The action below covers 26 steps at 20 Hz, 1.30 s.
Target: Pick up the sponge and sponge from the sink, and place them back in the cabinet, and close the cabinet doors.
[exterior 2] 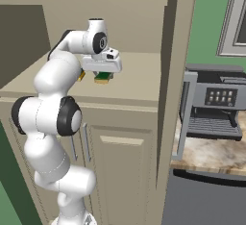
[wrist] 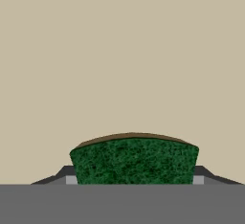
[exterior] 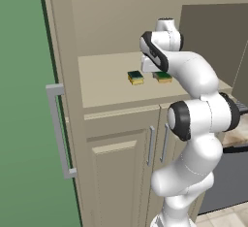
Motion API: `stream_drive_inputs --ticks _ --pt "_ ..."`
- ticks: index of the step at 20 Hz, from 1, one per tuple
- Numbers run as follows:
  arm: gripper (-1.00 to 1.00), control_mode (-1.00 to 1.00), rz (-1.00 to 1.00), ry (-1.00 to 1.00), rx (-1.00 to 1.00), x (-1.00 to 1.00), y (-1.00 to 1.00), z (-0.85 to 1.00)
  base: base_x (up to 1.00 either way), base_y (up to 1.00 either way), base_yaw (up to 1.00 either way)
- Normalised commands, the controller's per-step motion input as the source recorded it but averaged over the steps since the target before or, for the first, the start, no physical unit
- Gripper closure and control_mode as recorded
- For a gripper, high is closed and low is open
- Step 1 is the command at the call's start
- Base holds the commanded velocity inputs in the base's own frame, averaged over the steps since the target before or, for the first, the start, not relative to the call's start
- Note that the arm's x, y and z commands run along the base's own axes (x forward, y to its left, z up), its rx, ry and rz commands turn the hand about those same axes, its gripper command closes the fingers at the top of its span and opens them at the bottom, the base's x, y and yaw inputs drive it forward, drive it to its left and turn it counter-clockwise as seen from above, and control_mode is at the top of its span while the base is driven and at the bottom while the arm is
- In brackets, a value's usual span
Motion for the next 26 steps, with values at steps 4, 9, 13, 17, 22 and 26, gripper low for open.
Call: stream_drive_inputs --ticks 4,9,13,17,22,26 --pt "-1.00 -1.00 0.00 0.00 0.00 0.00 0.00 0.00 0.00 0.00 0.00" --pt "-1.00 -1.00 0.00 0.00 0.00 0.00 0.00 0.00 0.00 0.00 0.00" --pt "-1.00 -1.00 0.00 0.00 0.00 0.00 0.00 0.00 0.00 0.00 0.00" --pt "-1.00 -1.00 0.00 0.00 0.00 0.00 0.00 0.00 0.00 0.00 0.00" --pt "-1.00 -1.00 0.00 0.00 0.00 0.00 0.00 0.00 0.00 0.00 0.00" --pt "-1.00 -1.00 0.00 0.00 0.00 0.00 0.00 0.00 0.00 0.00 0.00"
